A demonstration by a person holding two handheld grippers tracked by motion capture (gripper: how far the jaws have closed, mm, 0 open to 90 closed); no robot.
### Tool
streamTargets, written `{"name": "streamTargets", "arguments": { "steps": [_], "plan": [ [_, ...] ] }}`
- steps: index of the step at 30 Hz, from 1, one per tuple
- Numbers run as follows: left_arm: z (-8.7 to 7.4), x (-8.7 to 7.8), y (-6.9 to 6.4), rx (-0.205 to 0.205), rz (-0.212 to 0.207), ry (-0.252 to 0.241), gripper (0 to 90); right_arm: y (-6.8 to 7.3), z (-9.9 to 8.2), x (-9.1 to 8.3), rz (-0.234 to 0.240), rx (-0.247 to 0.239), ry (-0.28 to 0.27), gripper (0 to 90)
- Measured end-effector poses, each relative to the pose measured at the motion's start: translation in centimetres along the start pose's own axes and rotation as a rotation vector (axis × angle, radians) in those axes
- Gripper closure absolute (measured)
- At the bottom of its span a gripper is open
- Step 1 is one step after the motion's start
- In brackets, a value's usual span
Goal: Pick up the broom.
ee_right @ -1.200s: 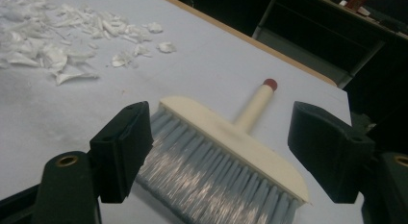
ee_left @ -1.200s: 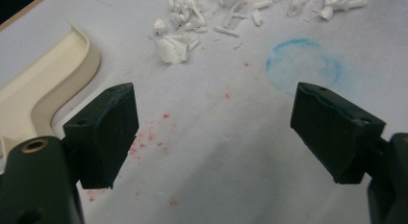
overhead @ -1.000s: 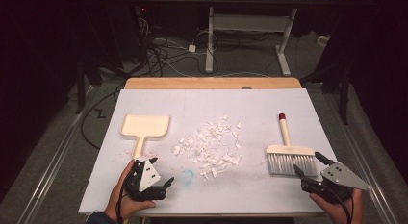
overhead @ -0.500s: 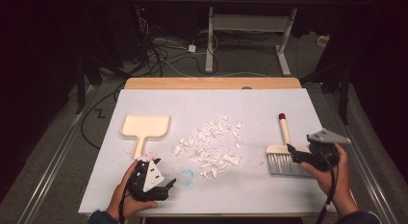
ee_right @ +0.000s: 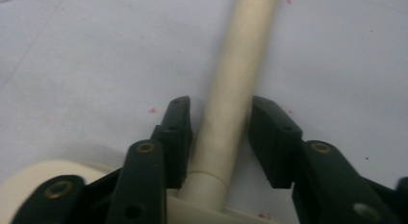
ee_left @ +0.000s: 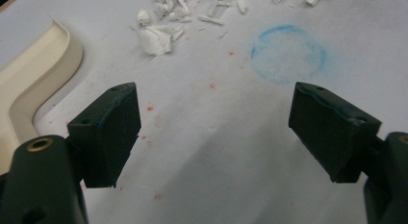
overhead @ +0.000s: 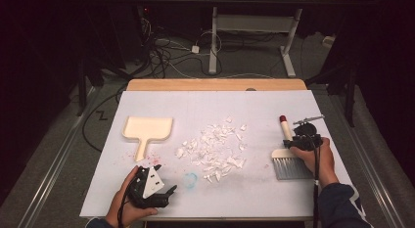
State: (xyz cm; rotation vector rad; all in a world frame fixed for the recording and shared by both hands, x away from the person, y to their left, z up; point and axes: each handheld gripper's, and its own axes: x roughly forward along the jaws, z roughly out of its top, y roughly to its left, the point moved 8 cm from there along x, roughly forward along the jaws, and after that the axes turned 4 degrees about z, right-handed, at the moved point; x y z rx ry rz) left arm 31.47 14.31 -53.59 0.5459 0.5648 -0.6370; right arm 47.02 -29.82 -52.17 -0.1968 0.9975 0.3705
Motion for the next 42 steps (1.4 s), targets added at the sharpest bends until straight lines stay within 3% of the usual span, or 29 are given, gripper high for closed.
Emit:
{"name": "streamTargets", "arguments": {
  "steps": [3, 7, 15, 18, 22, 25, 29, 32, 33, 35, 36, 38, 39, 40, 42],
  "plan": [
    [0.0, -0.1, -0.2, 0.006, 0.004, 0.002, 17.8, 0.0, -0.1, 0.0, 0.038, 0.008, -0.017, 67.0],
    [-0.1, -0.1, -0.3, 0.012, 0.003, 0.011, 17.8, 0.3, 0.0, 0.0, 0.014, -0.054, -0.013, 71.8],
    [0.0, -0.1, -0.3, 0.001, 0.000, 0.008, 18.0, 0.5, -0.5, -0.4, 0.025, -0.064, -0.064, 71.9],
    [0.0, -0.3, -0.3, 0.000, 0.001, 0.004, 18.0, 0.8, -0.7, -1.4, 0.042, -0.070, -0.108, 72.0],
    [0.0, -0.4, -0.2, -0.008, 0.000, 0.001, 18.0, 1.2, -0.3, -4.0, 0.048, -0.094, -0.215, 72.2],
    [0.6, -0.7, -0.4, -0.044, -0.021, -0.026, 18.1, 1.8, 0.0, -6.2, 0.086, -0.088, -0.298, 72.2],
    [2.9, -1.2, -1.3, -0.110, -0.078, -0.081, 18.6, 3.4, 0.2, -9.3, 0.105, -0.111, -0.394, 72.2],
    [5.8, -1.7, -3.0, -0.116, -0.147, -0.141, 19.8, 5.4, 0.6, -11.5, 0.121, -0.154, -0.463, 72.2],
    [6.8, -1.8, -3.7, -0.109, -0.160, -0.160, 19.8, 6.2, 0.7, -12.1, 0.127, -0.168, -0.476, 72.2],
    [8.9, -1.7, -5.2, -0.046, -0.142, -0.185, 19.8, 7.8, 1.0, -13.1, 0.143, -0.199, -0.509, 72.2],
    [9.8, -1.6, -6.2, -0.018, -0.155, -0.205, 19.8, 8.7, 1.1, -13.5, 0.155, -0.223, -0.521, 72.2],
    [11.6, -1.3, -8.2, 0.005, -0.217, -0.230, 19.8, 10.2, 1.3, -14.0, 0.163, -0.258, -0.541, 72.2],
    [11.6, -1.3, -8.2, 0.005, -0.217, -0.230, 19.8, 10.9, 1.3, -14.2, 0.164, -0.273, -0.551, 72.1],
    [13.4, -0.8, -10.0, 0.011, -0.280, -0.252, 19.8, 11.6, 1.4, -14.2, 0.173, -0.289, -0.550, 72.1],
    [14.8, 0.0, -11.4, 0.010, -0.320, -0.268, 19.8, 12.9, 1.4, -14.1, 0.190, -0.306, -0.569, 72.1]
  ]
}}
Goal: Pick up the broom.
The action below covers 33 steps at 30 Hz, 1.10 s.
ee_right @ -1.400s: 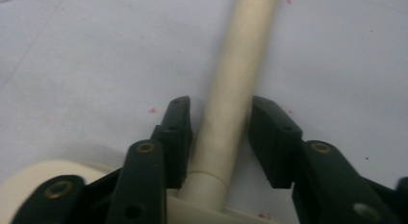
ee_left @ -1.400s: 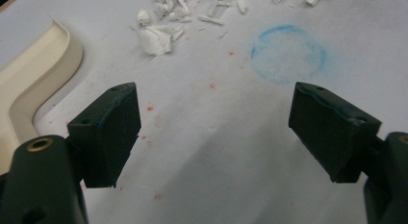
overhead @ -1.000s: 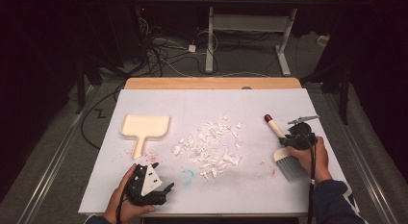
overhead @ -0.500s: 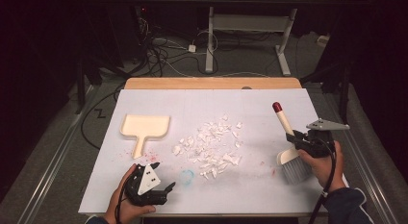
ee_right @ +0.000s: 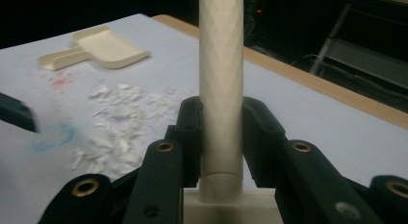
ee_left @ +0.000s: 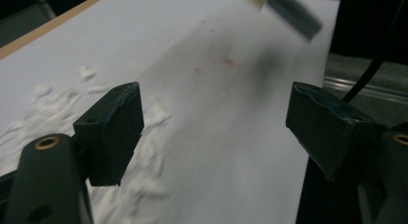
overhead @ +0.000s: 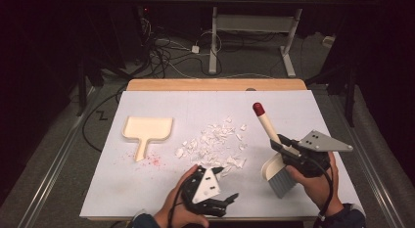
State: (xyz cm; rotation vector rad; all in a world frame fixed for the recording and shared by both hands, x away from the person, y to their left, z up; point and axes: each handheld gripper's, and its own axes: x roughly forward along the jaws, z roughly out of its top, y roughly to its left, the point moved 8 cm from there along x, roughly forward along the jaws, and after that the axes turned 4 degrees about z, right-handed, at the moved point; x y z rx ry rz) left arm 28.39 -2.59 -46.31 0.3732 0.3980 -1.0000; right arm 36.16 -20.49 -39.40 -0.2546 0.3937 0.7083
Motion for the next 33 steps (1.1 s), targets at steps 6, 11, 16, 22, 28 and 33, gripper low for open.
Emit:
{"name": "streamTargets", "arguments": {
  "steps": [6, 11, 16, 22, 28, 33],
  "plan": [
    [1.2, 3.3, -1.1, -0.102, -0.079, -0.009, 23.3, 3.6, -0.5, 1.5, 0.053, -0.057, -0.006, 72.1],
    [1.5, 4.7, -1.7, -0.173, -0.140, -0.031, 33.1, 5.6, -0.6, 2.1, 0.078, -0.096, 0.000, 72.0],
    [1.7, 4.4, -1.6, -0.227, -0.209, -0.080, 45.9, 7.0, -0.5, 2.1, 0.082, -0.141, -0.015, 72.0],
    [1.3, 3.7, 0.0, -0.256, -0.221, -0.070, 58.7, 7.7, -0.1, 1.5, 0.077, -0.175, -0.052, 71.2],
    [0.8, 2.2, 1.2, -0.144, -0.217, -0.027, 64.8, 7.4, -0.1, 1.0, 0.187, -0.194, -0.032, 60.5],
    [-0.1, 0.6, 1.4, -0.011, -0.256, 0.031, 64.9, 7.3, -1.3, 0.6, 0.363, -0.280, 0.039, 46.4]
  ]
}}
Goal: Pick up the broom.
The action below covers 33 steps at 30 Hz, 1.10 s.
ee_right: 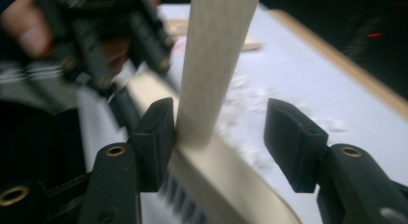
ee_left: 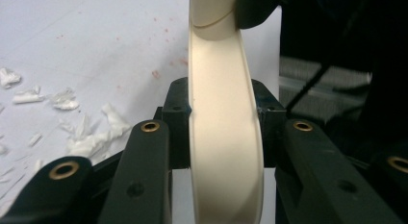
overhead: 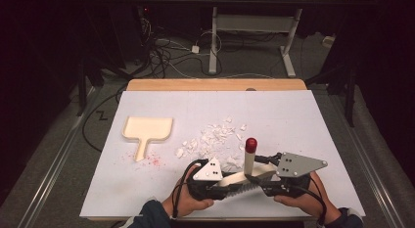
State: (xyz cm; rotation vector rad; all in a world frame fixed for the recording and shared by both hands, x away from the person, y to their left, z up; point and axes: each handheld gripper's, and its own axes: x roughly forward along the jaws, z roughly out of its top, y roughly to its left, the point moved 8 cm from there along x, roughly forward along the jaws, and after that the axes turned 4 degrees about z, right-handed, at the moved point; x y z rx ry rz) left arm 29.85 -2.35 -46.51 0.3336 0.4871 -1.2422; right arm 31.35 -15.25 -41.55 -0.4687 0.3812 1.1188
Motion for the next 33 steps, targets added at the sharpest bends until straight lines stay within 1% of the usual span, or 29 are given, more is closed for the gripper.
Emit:
{"name": "streamTargets", "arguments": {
  "steps": [1, 2, 3, 4, 5, 6, 7, 8, 9, 10, 11, 12, 13, 14, 15, 16, 17, 19, 20, 21, 22, 24, 25, 28, 29, 30, 31, 32, 33],
  "plan": [
    [-0.3, -0.2, -0.1, 0.008, -0.024, 0.014, 64.9, 0.2, -0.4, 0.0, 0.043, -0.004, 0.014, 45.6],
    [-0.5, -0.4, -0.1, 0.021, -0.035, 0.022, 64.9, 0.4, -0.9, 0.2, 0.075, -0.017, 0.045, 44.1],
    [-0.7, -0.5, -0.1, 0.029, -0.033, 0.023, 64.9, 0.4, -1.4, 0.4, 0.085, -0.034, 0.086, 42.0],
    [-0.9, -0.7, -0.2, 0.030, -0.057, 0.030, 64.9, 0.6, -2.0, 0.7, 0.106, -0.042, 0.123, 42.8],
    [-1.1, -0.8, -0.4, 0.040, -0.082, 0.036, 64.8, 1.0, -2.5, 1.0, 0.148, -0.046, 0.148, 42.8],
    [-1.2, -0.9, -0.5, 0.053, -0.087, 0.042, 64.8, 1.3, -3.0, 1.3, 0.182, -0.046, 0.164, 45.7],
    [-1.3, -0.9, -0.6, 0.058, -0.093, 0.045, 64.8, 1.6, -3.3, 1.8, 0.204, -0.040, 0.176, 47.4],
    [-1.3, -0.9, -0.7, 0.067, -0.113, 0.051, 64.8, 1.9, -3.6, 2.2, 0.232, -0.036, 0.187, 47.9],
    [-1.4, -0.8, -0.8, 0.074, -0.119, 0.055, 64.8, 2.3, -3.8, 2.5, 0.265, -0.040, 0.198, 49.6],
    [-1.4, -0.8, -0.8, 0.068, -0.129, 0.052, 64.4, 2.6, -3.9, 2.8, 0.290, -0.044, 0.198, 56.1],
    [-1.4, -0.8, -0.8, 0.076, -0.139, 0.054, 63.7, 2.9, -4.0, 3.0, 0.318, -0.042, 0.200, 59.4],
    [-1.5, -0.8, -0.6, 0.080, -0.130, 0.065, 62.1, 3.2, -4.1, 3.2, 0.337, -0.051, 0.208, 62.9],
    [-1.5, -0.8, -0.2, 0.086, -0.092, 0.074, 54.4, 3.3, -4.1, 3.1, 0.350, -0.070, 0.198, 68.0],
    [-1.5, -1.0, 0.2, 0.083, -0.059, 0.072, 51.8, 3.4, -4.0, 3.1, 0.333, -0.069, 0.195, 68.1],
    [-1.6, -1.3, 0.5, 0.090, -0.028, 0.072, 48.8, 3.2, -4.0, 3.2, 0.304, -0.060, 0.208, 68.2],
    [-1.6, -1.5, 0.9, 0.108, 0.018, 0.074, 44.9, 3.1, -3.9, 3.2, 0.286, -0.065, 0.205, 68.1],
    [-1.6, -1.9, 1.3, 0.116, 0.066, 0.074, 37.3, 3.0, -3.8, 3.0, 0.280, -0.061, 0.196, 68.1],
    [-1.8, -2.9, 2.3, 0.113, 0.174, 0.061, 24.2, 2.5, -3.4, 2.7, 0.253, -0.041, 0.176, 68.1],
    [-2.0, -3.5, 2.7, 0.112, 0.217, 0.052, 22.7, 2.2, -3.2, 2.5, 0.239, -0.037, 0.169, 68.1],
    [-2.0, -3.5, 2.7, 0.112, 0.217, 0.052, 21.2, 2.2, -3.2, 2.5, 0.239, -0.037, 0.169, 68.1],
    [-2.8, -4.7, 3.6, 0.100, 0.274, 0.036, 18.7, 1.4, -2.7, 2.0, 0.193, -0.026, 0.151, 68.1],
    [-3.9, -5.9, 4.4, 0.102, 0.352, 0.049, 18.3, 0.9, -2.6, 1.7, 0.170, -0.018, 0.149, 68.1],
    [-4.5, -6.5, 4.8, 0.101, 0.384, 0.056, 17.0, 0.5, -2.5, 1.5, 0.147, -0.013, 0.144, 68.1],
    [-6.6, -8.2, 5.8, 0.093, 0.476, 0.081, 16.2, -0.7, -2.4, 1.2, 0.104, 0.016, 0.139, 68.1],
    [-6.6, -8.2, 5.8, 0.093, 0.476, 0.081, 16.2, -1.1, -2.4, 1.0, 0.081, 0.030, 0.136, 68.1],
    [-7.9, -9.5, 6.5, 0.059, 0.520, 0.085, 16.2, -1.6, -2.5, 0.9, 0.065, 0.046, 0.131, 68.1],
    [-8.7, -10.0, 6.9, 0.049, 0.547, 0.090, 16.2, -1.9, -2.5, 0.7, 0.052, 0.053, 0.128, 68.1],
    [-9.4, -10.6, 7.2, 0.028, 0.566, 0.094, 16.2, -2.3, -2.5, 0.6, 0.039, 0.067, 0.120, 68.1],
    [-9.4, -10.6, 7.2, 0.028, 0.566, 0.094, 16.2, -2.7, -2.5, 0.4, 0.031, 0.085, 0.117, 68.1]
  ]
}}
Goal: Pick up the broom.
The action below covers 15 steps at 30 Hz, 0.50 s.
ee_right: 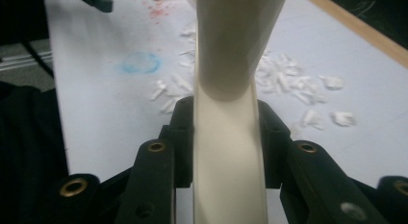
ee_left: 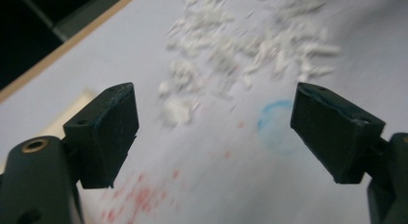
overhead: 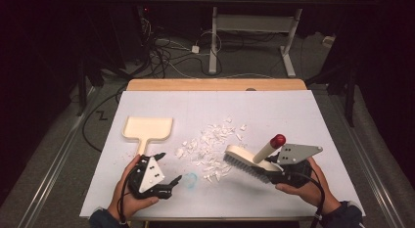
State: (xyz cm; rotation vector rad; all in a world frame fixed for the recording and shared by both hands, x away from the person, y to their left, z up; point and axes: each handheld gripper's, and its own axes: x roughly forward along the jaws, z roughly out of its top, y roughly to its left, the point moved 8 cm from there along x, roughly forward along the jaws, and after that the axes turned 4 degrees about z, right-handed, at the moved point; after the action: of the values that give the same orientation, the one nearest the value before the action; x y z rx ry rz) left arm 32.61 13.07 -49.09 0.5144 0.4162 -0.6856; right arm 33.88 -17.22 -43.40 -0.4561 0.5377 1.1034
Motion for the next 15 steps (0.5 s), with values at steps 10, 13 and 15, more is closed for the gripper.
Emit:
{"name": "streamTargets", "arguments": {
  "steps": [10, 13, 15],
  "plan": [
    [-5.5, -2.1, 1.9, -0.094, 0.095, 0.081, 16.2, -4.6, -0.7, -1.1, -0.209, 0.054, -0.012, 68.1],
    [-5.6, -2.4, 2.0, -0.111, 0.101, 0.070, 16.2, -5.5, -1.0, -1.2, -0.232, 0.070, -0.010, 68.1],
    [-5.7, -2.5, 2.1, -0.110, 0.108, 0.072, 16.2, -6.0, -1.2, -1.1, -0.244, 0.071, -0.001, 68.1]
  ]
}}
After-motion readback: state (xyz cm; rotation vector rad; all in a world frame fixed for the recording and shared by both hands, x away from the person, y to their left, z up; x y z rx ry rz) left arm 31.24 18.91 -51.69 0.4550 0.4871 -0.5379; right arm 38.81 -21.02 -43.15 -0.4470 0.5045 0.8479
